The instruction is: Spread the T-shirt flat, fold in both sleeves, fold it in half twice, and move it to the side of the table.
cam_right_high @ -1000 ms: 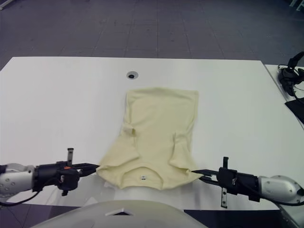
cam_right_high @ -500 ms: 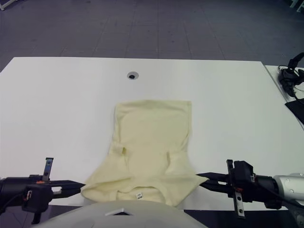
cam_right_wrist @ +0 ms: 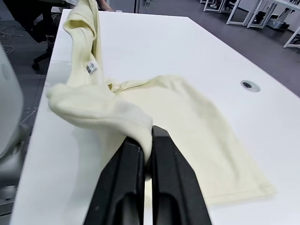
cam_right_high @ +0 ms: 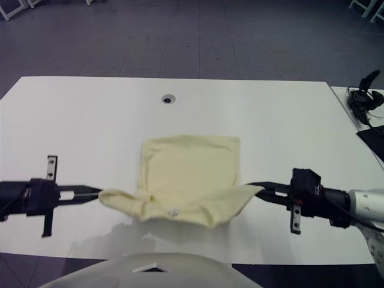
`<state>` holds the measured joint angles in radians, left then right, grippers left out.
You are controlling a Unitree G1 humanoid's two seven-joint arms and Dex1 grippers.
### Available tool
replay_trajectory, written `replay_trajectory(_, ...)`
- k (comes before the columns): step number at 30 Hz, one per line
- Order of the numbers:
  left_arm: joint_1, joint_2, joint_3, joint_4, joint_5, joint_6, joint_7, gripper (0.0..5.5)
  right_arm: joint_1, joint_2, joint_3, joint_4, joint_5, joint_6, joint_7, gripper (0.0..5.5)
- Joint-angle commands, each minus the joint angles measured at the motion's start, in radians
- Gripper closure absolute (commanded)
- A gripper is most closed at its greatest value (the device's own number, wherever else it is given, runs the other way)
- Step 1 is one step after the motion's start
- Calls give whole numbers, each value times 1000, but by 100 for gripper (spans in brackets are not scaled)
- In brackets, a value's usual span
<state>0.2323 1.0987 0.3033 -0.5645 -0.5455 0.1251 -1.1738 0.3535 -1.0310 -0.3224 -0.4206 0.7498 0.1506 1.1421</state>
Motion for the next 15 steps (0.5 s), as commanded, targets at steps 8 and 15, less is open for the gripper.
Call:
replay_trajectory(8, -625, -238, -437, 508, 278, 17, 47, 550, -584, 162, 331, 458, -315, -22, 5, 549)
replay_trajectory(15, -755, -368, -489, 780, 396, -86, 85, 550, -775, 277, 382, 705, -421, -74, 5, 549)
